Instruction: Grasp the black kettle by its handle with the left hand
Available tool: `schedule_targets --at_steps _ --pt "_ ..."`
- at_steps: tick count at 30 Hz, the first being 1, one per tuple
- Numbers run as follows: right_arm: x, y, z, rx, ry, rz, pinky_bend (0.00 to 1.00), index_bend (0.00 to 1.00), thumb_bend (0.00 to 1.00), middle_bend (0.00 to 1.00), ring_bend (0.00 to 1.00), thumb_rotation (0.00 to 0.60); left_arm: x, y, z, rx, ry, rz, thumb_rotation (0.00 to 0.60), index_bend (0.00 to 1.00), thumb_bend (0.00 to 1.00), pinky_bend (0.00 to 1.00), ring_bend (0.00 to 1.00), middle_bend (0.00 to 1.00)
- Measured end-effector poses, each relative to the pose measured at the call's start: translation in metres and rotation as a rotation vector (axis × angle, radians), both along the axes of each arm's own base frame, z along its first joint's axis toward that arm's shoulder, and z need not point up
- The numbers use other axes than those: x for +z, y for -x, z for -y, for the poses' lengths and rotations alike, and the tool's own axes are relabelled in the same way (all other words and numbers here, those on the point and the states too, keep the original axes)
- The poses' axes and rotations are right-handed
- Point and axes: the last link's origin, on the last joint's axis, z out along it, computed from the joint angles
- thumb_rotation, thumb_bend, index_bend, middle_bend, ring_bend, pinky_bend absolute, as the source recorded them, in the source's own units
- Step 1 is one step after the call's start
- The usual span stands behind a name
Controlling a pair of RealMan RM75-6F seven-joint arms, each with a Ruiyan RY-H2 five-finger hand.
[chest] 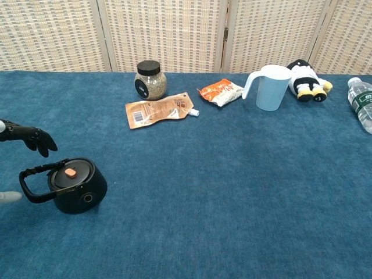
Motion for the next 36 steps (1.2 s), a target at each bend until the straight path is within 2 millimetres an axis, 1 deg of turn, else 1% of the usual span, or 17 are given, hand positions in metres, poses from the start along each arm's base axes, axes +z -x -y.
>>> schedule_targets --at_steps 6,20,25,28,31,36 --pt "0.001 0.002 -0.002 -0.006 0.003 0.001 0.27 0.36 0.2 0.33 0.23 0.6 -0.003 -0.002 -0.003 0.007 0.005 0.004 0.6 0.25 0.17 0.19 0.28 0.32" --pt "0.005 0.007 -0.007 -0.023 0.017 0.006 0.27 0.36 0.2 0.33 0.23 0.6 -0.014 -0.018 -0.021 -0.003 -0.005 0.023 0.6 0.25 0.17 0.19 0.28 0.32" --pt "0.005 0.008 -0.007 -0.023 0.017 0.008 0.27 0.36 0.2 0.32 0.23 0.6 -0.016 -0.021 -0.025 -0.003 -0.017 0.013 0.6 0.26 0.17 0.19 0.28 0.32" --pt "0.004 0.009 -0.006 -0.023 0.014 0.009 0.27 0.36 0.2 0.33 0.23 0.6 -0.014 -0.021 -0.024 0.001 -0.028 0.0 0.6 0.27 0.17 0.19 0.28 0.32" --pt "0.003 0.009 -0.005 -0.022 0.009 0.01 0.27 0.36 0.2 0.33 0.23 0.6 -0.011 -0.018 -0.019 0.014 -0.037 -0.009 0.6 0.29 0.17 0.19 0.28 0.32" --pt "0.001 0.008 -0.003 -0.016 0.004 0.009 0.27 0.36 0.2 0.33 0.23 0.6 -0.004 -0.013 -0.006 0.036 -0.035 -0.007 0.6 0.36 0.16 0.19 0.28 0.32"
